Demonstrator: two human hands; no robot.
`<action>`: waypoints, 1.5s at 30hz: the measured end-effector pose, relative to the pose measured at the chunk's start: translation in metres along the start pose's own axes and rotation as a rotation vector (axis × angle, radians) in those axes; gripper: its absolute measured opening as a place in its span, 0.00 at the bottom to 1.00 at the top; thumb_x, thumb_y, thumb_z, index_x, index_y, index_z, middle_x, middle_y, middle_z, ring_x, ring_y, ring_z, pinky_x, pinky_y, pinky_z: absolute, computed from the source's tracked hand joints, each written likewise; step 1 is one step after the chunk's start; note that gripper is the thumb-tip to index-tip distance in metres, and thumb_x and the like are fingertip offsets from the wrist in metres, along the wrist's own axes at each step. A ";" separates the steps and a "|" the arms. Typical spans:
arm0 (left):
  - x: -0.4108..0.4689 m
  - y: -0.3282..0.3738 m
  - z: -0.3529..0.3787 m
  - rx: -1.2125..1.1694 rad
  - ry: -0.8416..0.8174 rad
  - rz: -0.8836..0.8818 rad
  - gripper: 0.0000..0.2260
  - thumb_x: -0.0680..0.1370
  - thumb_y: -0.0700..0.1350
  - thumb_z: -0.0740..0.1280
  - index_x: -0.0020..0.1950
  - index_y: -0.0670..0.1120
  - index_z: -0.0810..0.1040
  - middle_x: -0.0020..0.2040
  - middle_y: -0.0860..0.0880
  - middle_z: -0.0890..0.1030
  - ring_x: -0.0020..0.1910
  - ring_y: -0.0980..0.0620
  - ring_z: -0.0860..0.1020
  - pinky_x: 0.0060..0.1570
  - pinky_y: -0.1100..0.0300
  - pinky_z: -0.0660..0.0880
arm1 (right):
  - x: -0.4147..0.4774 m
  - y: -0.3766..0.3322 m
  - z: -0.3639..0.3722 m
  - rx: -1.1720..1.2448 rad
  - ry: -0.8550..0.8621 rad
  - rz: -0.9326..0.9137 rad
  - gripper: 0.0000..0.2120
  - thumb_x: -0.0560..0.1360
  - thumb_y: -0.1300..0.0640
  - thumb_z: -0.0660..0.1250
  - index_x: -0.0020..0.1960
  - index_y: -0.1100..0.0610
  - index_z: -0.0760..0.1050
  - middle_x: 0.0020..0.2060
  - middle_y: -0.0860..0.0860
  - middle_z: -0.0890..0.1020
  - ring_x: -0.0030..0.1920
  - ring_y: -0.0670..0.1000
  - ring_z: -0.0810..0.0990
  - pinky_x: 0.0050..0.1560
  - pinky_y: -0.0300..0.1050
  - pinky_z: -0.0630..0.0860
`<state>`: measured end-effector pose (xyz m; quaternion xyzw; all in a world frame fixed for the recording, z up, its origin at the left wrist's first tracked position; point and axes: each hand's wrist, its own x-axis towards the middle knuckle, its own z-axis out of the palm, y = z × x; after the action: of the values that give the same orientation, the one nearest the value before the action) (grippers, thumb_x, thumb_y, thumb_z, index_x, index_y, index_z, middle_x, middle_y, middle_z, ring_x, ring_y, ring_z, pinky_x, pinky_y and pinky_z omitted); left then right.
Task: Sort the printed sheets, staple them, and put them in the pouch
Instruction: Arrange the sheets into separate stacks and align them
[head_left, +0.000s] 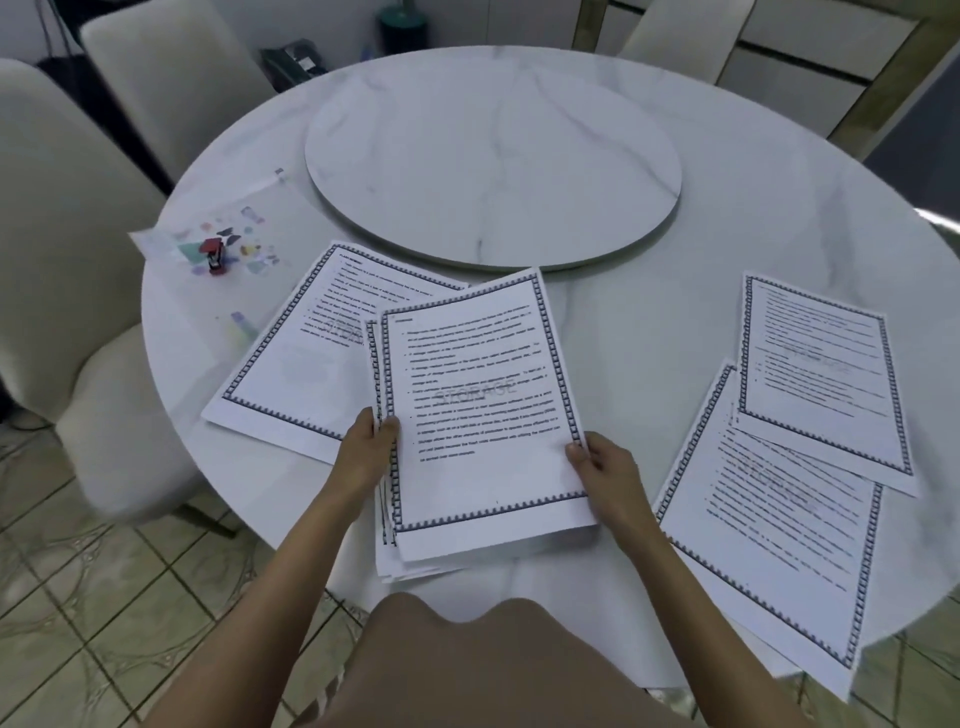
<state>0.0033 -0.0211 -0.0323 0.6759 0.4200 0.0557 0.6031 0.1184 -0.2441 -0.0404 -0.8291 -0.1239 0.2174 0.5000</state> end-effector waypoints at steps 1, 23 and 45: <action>0.000 -0.001 0.000 -0.007 0.002 0.007 0.11 0.82 0.44 0.55 0.61 0.42 0.70 0.56 0.49 0.74 0.54 0.50 0.71 0.54 0.58 0.66 | 0.001 -0.001 0.000 -0.024 -0.012 -0.015 0.09 0.78 0.59 0.60 0.40 0.55 0.73 0.34 0.50 0.77 0.34 0.46 0.72 0.34 0.31 0.67; 0.007 -0.002 -0.007 -0.022 0.060 0.138 0.17 0.82 0.41 0.53 0.71 0.41 0.64 0.66 0.48 0.72 0.64 0.49 0.70 0.64 0.56 0.66 | 0.046 0.047 -0.140 -0.482 0.520 0.022 0.14 0.78 0.61 0.61 0.61 0.67 0.72 0.59 0.66 0.72 0.60 0.62 0.70 0.58 0.44 0.64; -0.009 0.014 0.055 0.001 0.090 0.150 0.15 0.81 0.38 0.52 0.67 0.44 0.68 0.59 0.50 0.73 0.58 0.50 0.72 0.61 0.54 0.68 | 0.041 0.078 -0.215 -0.394 0.584 0.005 0.14 0.75 0.58 0.63 0.56 0.66 0.76 0.54 0.66 0.76 0.54 0.63 0.75 0.54 0.37 0.68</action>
<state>0.0367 -0.0681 -0.0305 0.7024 0.3951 0.1307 0.5774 0.2579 -0.4299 -0.0317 -0.9372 -0.0131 -0.0557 0.3442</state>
